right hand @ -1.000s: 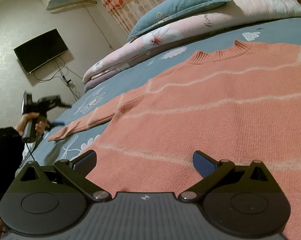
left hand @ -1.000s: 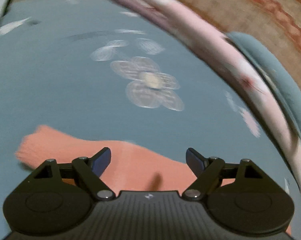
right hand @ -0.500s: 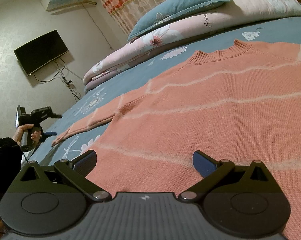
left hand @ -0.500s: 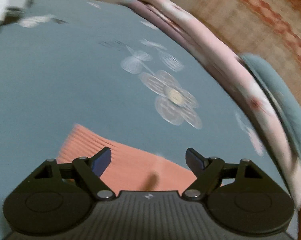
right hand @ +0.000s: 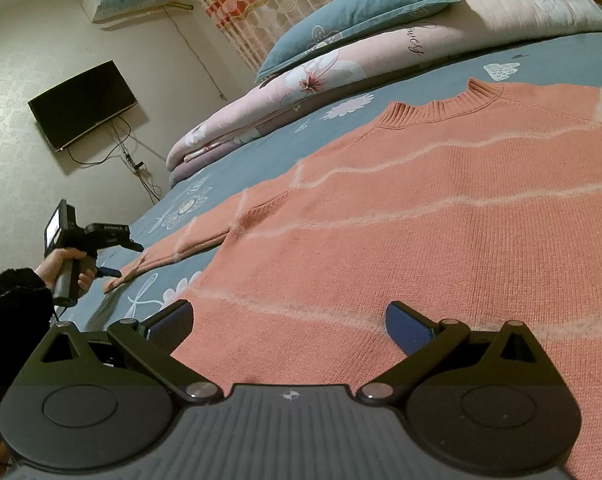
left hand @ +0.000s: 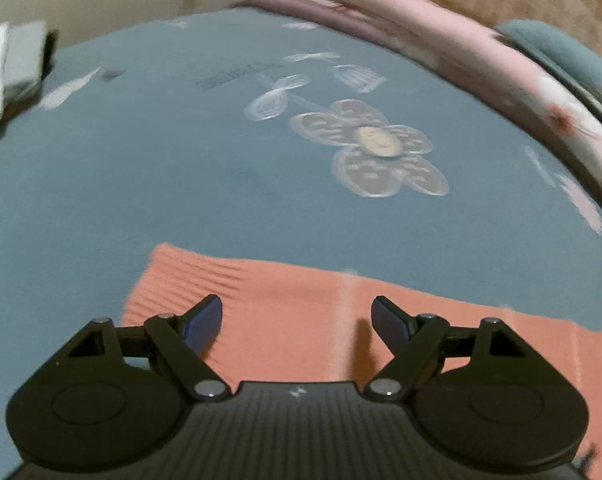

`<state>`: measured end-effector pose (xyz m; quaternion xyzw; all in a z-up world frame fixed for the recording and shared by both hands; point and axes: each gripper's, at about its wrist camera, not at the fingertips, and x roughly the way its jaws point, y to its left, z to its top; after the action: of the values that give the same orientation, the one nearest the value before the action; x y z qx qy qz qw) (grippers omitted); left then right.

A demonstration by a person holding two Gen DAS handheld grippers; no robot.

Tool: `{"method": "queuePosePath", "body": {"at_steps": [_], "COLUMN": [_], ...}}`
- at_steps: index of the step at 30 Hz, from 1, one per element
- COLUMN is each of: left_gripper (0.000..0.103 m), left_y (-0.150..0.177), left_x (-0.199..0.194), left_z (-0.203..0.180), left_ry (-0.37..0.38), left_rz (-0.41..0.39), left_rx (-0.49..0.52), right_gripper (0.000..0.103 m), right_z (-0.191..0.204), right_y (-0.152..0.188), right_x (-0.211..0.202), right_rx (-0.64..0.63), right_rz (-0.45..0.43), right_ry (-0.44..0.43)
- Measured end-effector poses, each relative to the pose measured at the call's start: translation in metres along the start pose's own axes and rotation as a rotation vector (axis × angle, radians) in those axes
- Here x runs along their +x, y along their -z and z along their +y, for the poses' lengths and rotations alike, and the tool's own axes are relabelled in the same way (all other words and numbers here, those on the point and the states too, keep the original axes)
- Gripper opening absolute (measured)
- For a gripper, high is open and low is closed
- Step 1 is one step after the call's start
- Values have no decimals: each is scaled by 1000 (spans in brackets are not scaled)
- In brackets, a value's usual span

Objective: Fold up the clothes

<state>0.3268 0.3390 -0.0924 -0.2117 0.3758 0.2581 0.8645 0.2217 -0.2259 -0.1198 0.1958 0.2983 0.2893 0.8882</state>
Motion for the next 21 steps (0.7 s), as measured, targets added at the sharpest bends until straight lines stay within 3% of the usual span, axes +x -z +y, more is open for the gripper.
{"method": "queuePosePath", "body": {"at_steps": [2, 7, 10, 16, 21], "left_gripper": [82, 84, 84, 84, 84], "left_y": [1, 12, 30, 68, 79], "left_x": [-6, -9, 0, 21, 42], "left_z": [-28, -136, -209, -336, -384], "left_ry": [104, 431, 565, 696, 631], "left_rz": [5, 102, 190, 241, 195], "left_rx": [40, 143, 206, 326, 365], "right_gripper": [103, 103, 103, 103, 103], "right_z": [0, 0, 0, 0, 0], "right_y": [0, 0, 0, 0, 0], "right_x": [0, 0, 0, -1, -1], "right_rx": [-1, 0, 0, -1, 1], "right_rz": [0, -1, -1, -1, -2], "right_ry": [1, 2, 2, 2, 3]}}
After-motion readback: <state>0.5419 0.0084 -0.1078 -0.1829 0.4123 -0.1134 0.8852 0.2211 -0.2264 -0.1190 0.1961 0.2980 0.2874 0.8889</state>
